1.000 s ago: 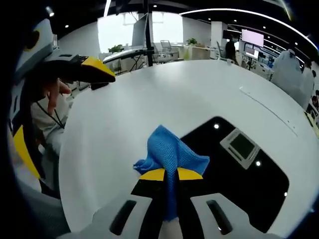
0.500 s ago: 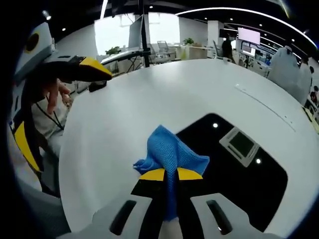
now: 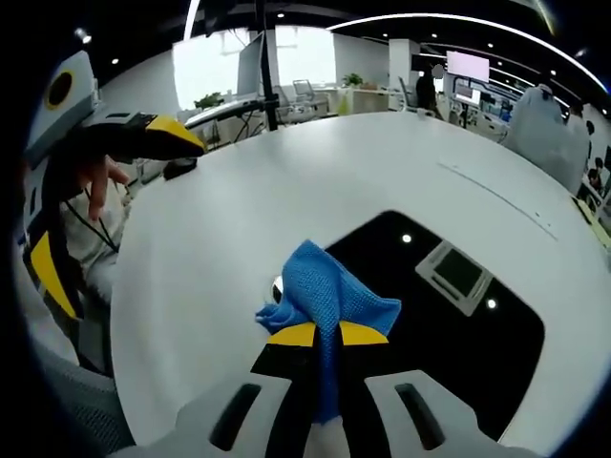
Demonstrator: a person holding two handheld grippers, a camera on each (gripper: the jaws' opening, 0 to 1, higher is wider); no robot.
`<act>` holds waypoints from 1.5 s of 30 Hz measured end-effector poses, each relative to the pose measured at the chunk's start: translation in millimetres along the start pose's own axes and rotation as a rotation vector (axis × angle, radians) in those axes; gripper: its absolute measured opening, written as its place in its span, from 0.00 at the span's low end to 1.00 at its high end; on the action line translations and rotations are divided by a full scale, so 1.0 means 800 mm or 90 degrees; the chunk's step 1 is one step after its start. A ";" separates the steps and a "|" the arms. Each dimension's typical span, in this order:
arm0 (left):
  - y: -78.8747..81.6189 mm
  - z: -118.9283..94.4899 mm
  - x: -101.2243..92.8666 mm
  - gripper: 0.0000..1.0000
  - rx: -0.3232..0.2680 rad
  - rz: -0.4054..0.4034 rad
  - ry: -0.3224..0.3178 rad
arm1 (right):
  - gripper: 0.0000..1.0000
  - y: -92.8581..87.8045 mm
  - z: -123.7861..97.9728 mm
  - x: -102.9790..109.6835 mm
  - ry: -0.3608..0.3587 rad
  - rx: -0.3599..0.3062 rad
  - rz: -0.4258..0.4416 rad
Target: Wipe the mirror surface with the cleaning cloth until all visible marks leave the cleaned area.
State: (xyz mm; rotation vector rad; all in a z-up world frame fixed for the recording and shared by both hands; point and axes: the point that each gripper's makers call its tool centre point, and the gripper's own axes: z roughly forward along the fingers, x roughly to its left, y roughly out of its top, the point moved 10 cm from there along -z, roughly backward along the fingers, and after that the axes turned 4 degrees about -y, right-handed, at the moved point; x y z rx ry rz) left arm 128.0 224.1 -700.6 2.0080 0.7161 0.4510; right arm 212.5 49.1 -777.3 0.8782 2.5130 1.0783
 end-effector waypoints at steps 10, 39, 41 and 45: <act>0.002 0.005 -0.001 0.73 -0.003 0.002 -0.005 | 0.01 -0.009 -0.009 -0.014 -0.020 0.001 0.021; 0.005 0.007 -0.005 0.72 -0.003 0.005 -0.006 | 0.01 -0.020 -0.020 -0.031 -0.045 0.000 0.043; 0.005 0.007 -0.005 0.72 -0.004 0.006 -0.007 | 0.01 -0.021 -0.021 -0.031 -0.046 0.002 0.043; 0.006 0.008 -0.006 0.72 -0.006 0.008 -0.008 | 0.01 -0.022 -0.022 -0.034 -0.050 0.001 0.049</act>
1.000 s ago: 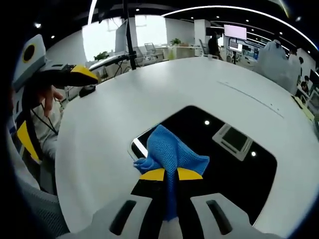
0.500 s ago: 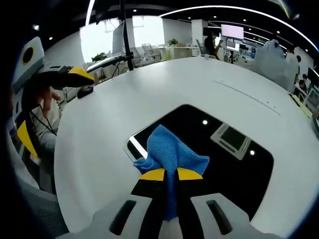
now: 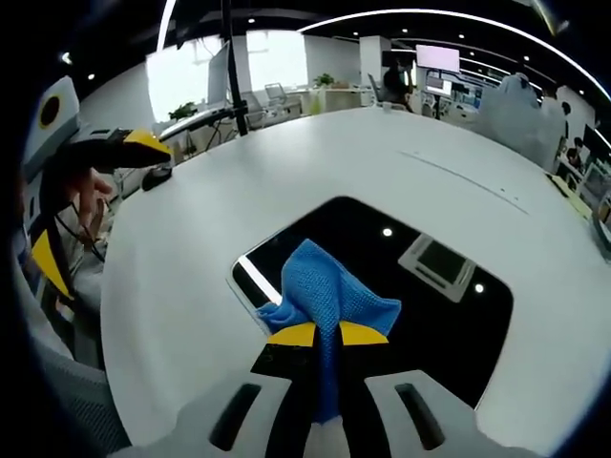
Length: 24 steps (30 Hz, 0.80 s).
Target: Wipe the mirror surface with the cleaning cloth until all visible marks leave the cleaned area.
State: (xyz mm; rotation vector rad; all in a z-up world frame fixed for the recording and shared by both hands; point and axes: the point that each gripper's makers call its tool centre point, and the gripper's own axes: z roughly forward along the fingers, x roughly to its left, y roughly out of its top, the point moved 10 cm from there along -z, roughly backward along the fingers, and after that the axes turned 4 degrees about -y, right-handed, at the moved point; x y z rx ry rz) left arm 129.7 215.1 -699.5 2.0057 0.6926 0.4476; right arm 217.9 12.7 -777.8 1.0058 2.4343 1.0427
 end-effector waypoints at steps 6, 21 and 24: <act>-0.001 0.000 0.000 0.72 0.001 0.001 -0.002 | 0.01 -0.001 -0.001 -0.003 -0.005 0.002 0.004; 0.000 0.002 -0.001 0.72 0.001 -0.001 -0.003 | 0.01 -0.006 -0.007 -0.018 -0.025 0.003 0.022; -0.001 0.003 -0.001 0.72 0.005 0.002 -0.004 | 0.01 -0.008 -0.008 -0.022 -0.029 0.004 0.025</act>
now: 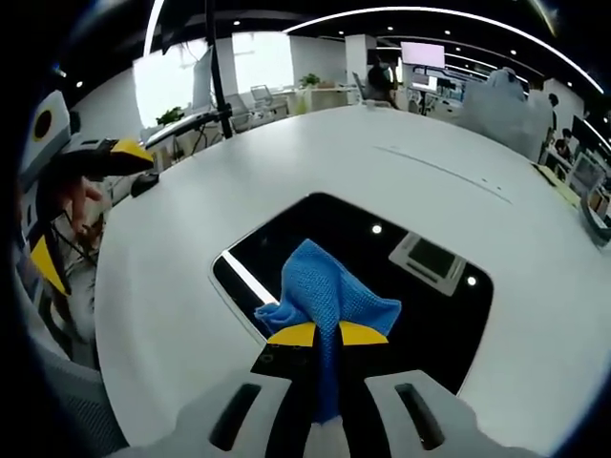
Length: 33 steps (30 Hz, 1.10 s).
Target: Wipe the mirror surface with the cleaning cloth until all visible marks leave the cleaned area.
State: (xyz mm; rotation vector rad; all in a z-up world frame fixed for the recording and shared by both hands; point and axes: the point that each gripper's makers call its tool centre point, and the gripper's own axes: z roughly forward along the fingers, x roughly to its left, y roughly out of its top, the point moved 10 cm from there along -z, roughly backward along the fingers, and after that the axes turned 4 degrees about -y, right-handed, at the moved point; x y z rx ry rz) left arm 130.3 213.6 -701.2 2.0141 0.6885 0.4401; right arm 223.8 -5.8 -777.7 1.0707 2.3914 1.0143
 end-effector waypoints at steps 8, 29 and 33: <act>0.002 0.001 0.002 0.72 -0.002 0.000 0.000 | 0.01 -0.003 -0.002 -0.010 -0.013 0.001 0.010; 0.005 0.005 0.001 0.72 0.000 0.001 -0.006 | 0.01 -0.011 -0.011 -0.040 -0.045 0.002 0.038; 0.005 0.005 0.001 0.72 0.001 0.001 -0.007 | 0.01 -0.013 -0.013 -0.044 -0.050 0.001 0.040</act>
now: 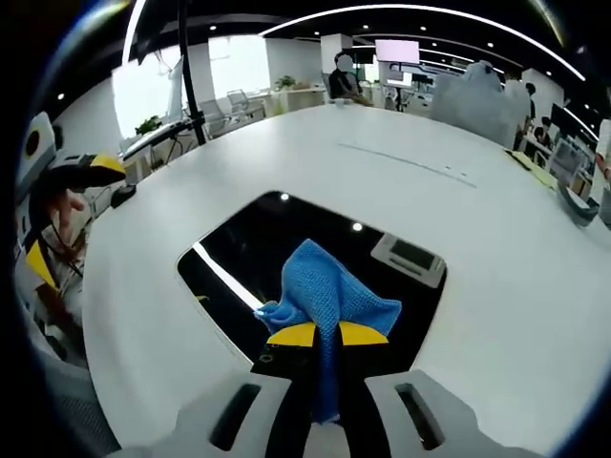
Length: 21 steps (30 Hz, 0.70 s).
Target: Wipe the mirror surface with the cleaning cloth until all visible marks leave the cleaned area.
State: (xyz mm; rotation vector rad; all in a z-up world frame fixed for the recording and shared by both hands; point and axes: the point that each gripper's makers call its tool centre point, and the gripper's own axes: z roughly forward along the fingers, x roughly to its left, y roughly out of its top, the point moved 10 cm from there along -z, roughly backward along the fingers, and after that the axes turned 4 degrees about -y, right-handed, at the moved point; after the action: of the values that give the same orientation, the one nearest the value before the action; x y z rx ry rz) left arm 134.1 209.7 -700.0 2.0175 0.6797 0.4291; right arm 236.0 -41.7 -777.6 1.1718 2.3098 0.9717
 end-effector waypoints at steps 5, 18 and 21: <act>0.000 0.000 0.000 0.72 0.001 0.000 0.000 | 0.01 -0.001 -0.001 -0.008 -0.008 0.001 0.007; -0.003 -0.001 -0.001 0.72 0.002 -0.003 0.000 | 0.01 -0.004 -0.004 -0.024 -0.029 0.001 0.026; -0.003 -0.001 -0.001 0.72 0.002 -0.002 0.000 | 0.01 -0.004 -0.004 -0.028 -0.033 0.003 0.025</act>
State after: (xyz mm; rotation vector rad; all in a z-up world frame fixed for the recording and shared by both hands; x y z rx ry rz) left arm 132.6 210.6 -701.6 2.0190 0.6847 0.4260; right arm 245.2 -62.6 -777.5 1.2348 2.2572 0.9385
